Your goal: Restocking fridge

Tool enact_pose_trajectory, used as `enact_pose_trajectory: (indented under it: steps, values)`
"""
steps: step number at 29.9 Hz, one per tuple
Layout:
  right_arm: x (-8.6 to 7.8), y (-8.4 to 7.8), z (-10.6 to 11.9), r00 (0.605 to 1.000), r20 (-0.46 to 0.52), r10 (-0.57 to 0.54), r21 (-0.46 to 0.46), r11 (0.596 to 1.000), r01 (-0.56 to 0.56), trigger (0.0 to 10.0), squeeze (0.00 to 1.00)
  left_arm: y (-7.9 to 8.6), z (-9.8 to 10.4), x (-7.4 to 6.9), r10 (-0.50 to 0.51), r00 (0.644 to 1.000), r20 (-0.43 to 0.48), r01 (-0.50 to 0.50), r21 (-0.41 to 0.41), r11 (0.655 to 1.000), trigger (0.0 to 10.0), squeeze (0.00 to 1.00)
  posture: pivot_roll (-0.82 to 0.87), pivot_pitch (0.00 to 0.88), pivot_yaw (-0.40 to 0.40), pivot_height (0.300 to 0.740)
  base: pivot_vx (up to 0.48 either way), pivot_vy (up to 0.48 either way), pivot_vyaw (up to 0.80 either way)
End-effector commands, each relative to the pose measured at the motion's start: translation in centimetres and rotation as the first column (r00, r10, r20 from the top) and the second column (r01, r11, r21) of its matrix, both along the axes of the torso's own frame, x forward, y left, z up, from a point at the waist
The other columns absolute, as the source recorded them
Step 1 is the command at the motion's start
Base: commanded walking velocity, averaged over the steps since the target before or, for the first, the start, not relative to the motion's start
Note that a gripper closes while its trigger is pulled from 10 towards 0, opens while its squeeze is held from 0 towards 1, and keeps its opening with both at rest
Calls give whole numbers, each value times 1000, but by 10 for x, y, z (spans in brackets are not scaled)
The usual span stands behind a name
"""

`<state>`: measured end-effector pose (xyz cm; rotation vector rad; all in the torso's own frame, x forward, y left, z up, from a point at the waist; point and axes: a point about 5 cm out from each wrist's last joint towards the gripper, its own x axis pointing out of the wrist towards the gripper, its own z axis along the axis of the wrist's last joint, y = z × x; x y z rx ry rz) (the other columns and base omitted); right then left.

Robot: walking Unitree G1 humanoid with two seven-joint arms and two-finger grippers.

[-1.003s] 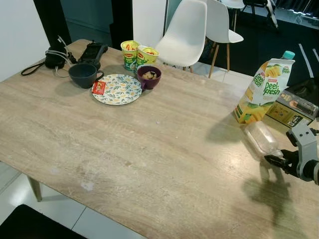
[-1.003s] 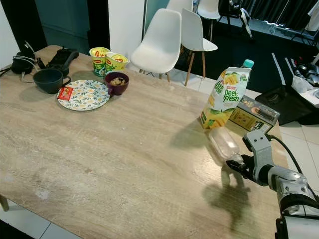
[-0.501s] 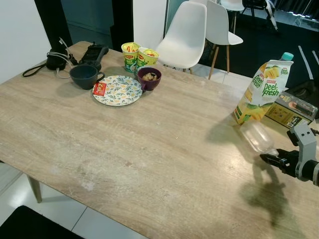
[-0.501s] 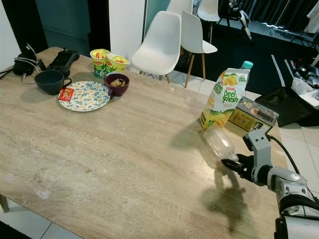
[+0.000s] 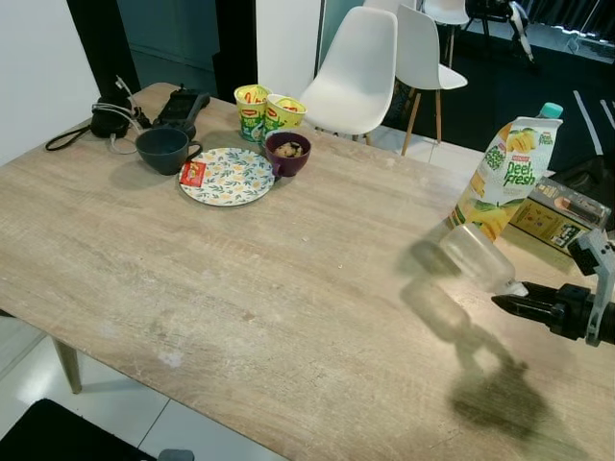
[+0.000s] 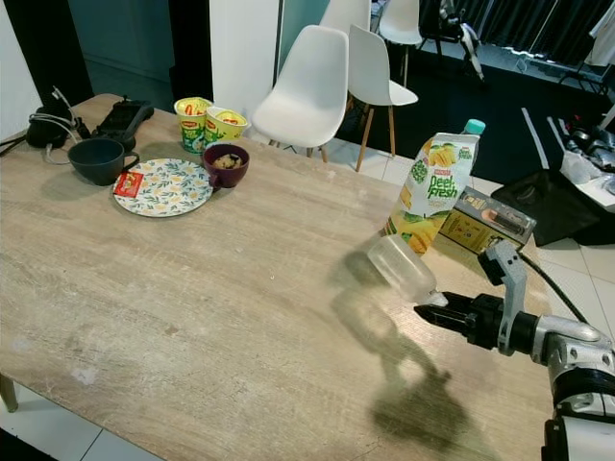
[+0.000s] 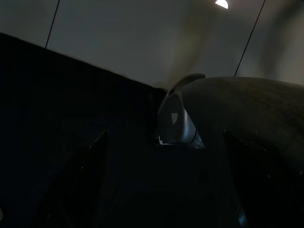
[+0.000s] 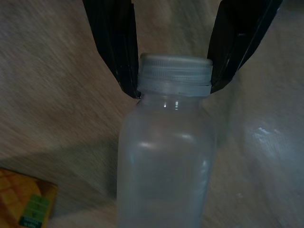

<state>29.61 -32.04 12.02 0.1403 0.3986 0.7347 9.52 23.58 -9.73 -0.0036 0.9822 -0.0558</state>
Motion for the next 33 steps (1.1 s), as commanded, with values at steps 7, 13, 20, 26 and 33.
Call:
enact_pose_trajectory:
  steps: [7,13,20,26,33]
  values:
    - [-33,-52,-3,966,-17,-259,-107,961,255,0,0,-19,-6,-3,-74,996,-57,71,-53,996,10000,0,189,0,-130,740,0,0,0]
    - [-56,-84,-2,896,1,-444,-179,882,437,0,0,-22,-7,-1,-92,993,-68,87,-63,994,10000,0,171,0,-124,740,0,0,0]
    - [-79,-111,-11,718,38,-695,-275,684,676,0,0,-26,-5,9,-103,993,-57,99,-66,993,10000,0,157,0,-118,740,0,0,0]
    - [-113,-129,-38,362,42,-931,-289,336,897,0,0,-27,-4,15,-101,994,-51,98,-59,993,10000,0,150,0,-117,740,0,0,0]
    - [-144,-131,-64,113,19,-993,-339,100,936,0,0,-23,-4,17,-56,997,-43,54,-47,997,10000,0,161,0,-119,740,0,0,0]
